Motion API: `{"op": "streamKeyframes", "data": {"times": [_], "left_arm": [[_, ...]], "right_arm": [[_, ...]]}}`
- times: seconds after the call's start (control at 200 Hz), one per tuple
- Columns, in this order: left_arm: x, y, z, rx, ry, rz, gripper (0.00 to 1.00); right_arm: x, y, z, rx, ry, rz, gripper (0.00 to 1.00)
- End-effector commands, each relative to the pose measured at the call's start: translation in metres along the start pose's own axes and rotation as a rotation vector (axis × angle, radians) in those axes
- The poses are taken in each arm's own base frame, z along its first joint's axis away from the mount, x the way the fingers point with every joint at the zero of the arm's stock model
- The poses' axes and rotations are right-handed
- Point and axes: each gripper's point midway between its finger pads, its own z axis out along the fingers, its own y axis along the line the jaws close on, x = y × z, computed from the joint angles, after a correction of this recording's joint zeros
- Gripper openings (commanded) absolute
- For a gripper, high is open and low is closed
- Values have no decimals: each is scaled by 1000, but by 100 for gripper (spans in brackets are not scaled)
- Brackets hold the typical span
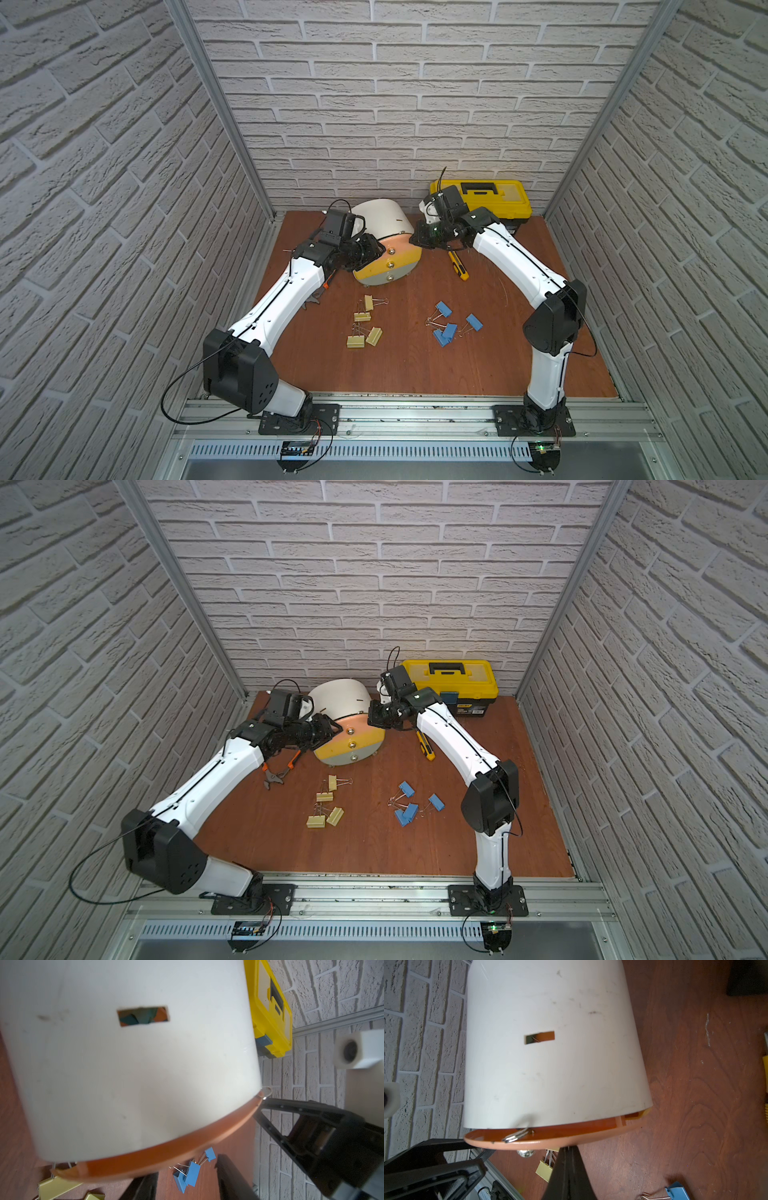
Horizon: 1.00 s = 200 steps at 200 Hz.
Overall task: Put the binder clips in the drawer according to color
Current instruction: Close the drawer in the storage box, then open the drawer in the storage box.
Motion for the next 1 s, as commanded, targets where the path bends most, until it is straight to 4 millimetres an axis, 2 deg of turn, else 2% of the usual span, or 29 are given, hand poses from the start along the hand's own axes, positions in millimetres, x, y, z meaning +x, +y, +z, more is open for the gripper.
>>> {"op": "streamKeyframes", "data": {"times": [0.0,0.21,0.3,0.385,0.535,0.665,0.845,0.995], "left_arm": [[-8,-12,-4,46,-15,32,51],[-2,-22,-16,69,-19,60,52],[5,-25,-25,69,-23,73,53],[12,-25,-38,64,-41,78,53],[22,-11,-65,37,-95,61,54],[33,6,-86,9,-131,36,55],[44,31,-104,-13,-177,-21,56],[48,39,-114,-22,-190,-34,57]], "right_arm": [[-17,14,-16,-41,-68,-17,2],[-6,15,-20,-55,-52,-16,3],[4,18,-19,-74,-48,-5,10],[13,24,-17,-117,-62,13,21],[25,35,-19,-189,-109,48,39],[29,43,-17,-261,-141,96,50],[28,54,-10,-308,-144,130,53],[23,63,-4,-319,-142,133,53]]}}
